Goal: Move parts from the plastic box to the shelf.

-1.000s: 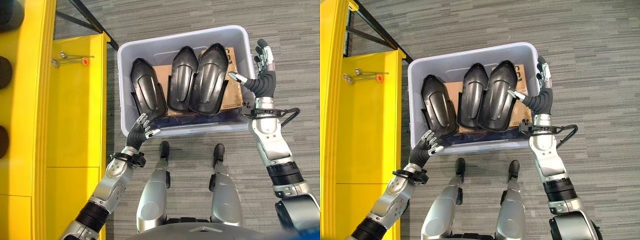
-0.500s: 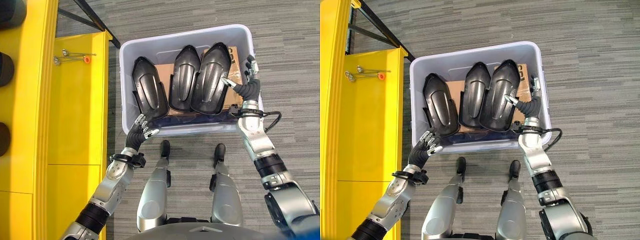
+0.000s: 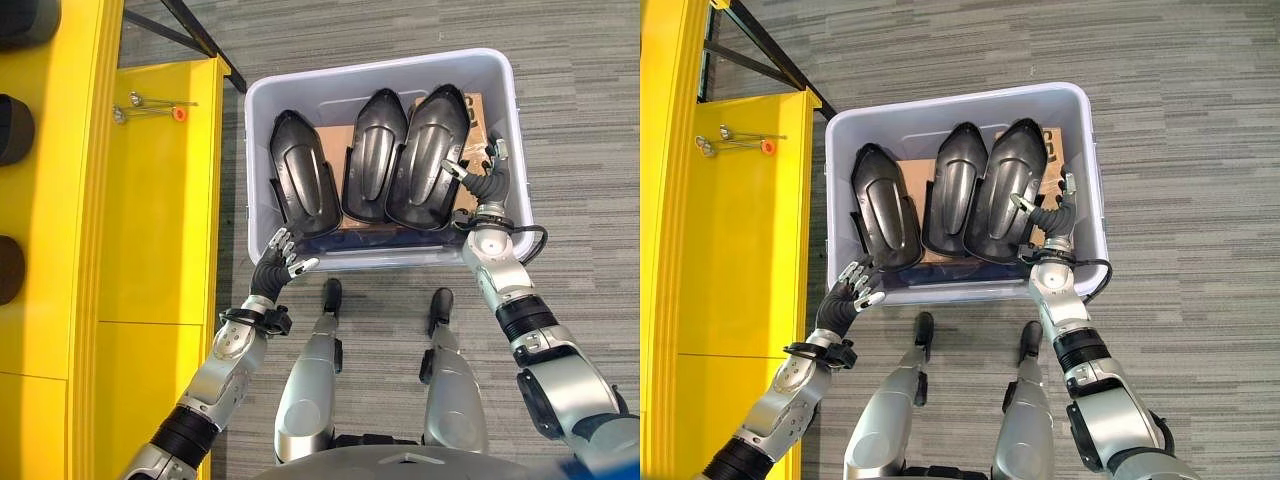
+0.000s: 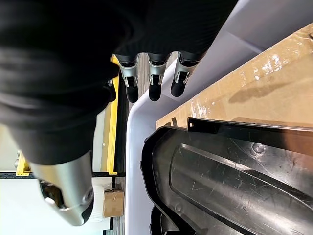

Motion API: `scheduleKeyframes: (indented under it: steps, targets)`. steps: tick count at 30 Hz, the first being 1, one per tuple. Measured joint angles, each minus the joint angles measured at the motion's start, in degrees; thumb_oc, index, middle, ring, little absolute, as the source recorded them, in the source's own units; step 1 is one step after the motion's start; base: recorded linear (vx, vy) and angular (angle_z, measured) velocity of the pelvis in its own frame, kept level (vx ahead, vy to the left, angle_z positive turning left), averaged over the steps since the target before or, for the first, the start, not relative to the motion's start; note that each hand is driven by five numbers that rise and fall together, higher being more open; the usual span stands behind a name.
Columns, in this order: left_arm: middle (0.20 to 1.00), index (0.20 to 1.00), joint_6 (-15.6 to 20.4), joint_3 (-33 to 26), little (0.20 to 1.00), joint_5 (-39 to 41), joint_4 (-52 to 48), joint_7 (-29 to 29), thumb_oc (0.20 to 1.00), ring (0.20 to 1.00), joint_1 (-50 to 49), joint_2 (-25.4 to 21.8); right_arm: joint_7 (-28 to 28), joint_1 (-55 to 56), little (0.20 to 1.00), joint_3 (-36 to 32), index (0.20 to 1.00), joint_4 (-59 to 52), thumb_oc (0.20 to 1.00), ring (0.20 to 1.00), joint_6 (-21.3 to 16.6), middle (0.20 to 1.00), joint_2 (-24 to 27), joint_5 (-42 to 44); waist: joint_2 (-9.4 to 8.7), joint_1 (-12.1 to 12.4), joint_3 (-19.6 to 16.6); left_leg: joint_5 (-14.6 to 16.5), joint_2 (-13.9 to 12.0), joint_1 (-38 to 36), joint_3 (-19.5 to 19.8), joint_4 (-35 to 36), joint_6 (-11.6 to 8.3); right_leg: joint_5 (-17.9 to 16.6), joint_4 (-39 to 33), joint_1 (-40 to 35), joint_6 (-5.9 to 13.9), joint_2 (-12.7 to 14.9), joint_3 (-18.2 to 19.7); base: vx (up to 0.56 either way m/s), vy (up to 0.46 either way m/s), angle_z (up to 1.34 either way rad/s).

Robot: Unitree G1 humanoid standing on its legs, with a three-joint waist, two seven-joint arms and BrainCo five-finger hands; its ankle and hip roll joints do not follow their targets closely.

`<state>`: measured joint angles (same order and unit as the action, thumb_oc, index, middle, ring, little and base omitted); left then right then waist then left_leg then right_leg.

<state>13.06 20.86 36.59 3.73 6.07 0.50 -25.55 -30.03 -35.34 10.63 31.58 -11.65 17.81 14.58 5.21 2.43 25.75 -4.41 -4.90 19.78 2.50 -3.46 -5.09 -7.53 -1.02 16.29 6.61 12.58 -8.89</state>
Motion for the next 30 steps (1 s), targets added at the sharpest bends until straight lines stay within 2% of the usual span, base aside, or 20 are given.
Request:
scheduleKeyframes:
  steps: [19,23,30]
  targets:
    - [1.000,1.000,0.27,1.77,1.000,0.28,0.01,1.62,1.000,1.000,0.21,-0.82,-2.39,-7.72,1.000,0.47,1.000,16.87,1.000,1.000,0.77,1.000,-0.11,2.12,0.14,0.42,0.11,0.06,0.02,1.35,-0.16,-0.85,0.09,-0.38,0.08,1.15,0.01,-0.02,0.26,0.00,0.000,0.00]
    - [1.000,1.000,0.89,4.19,1.000,0.31,0.01,1.88,1.000,1.000,1.26,-1.30,-2.92,-15.20,1.000,0.65,1.000,32.02,1.000,1.000,0.23,1.000,-0.59,4.38,1.06,0.53,1.62,0.06,0.04,1.54,-0.14,-1.08,0.09,-0.44,0.09,1.28,0.01,-0.05,0.26,0.00,0.000,0.00]
    - [1.000,1.000,1.26,6.37,1.000,0.29,0.00,3.08,1.000,1.000,3.97,-2.32,-3.85,-23.60,1.000,3.51,1.000,42.88,1.000,1.000,0.38,1.000,3.52,4.30,1.72,1.69,3.11,0.89,0.13,6.77,1.00,-5.80,0.14,0.12,3.16,5.20,-0.59,-0.03,0.18,0.01,0.002,0.04]
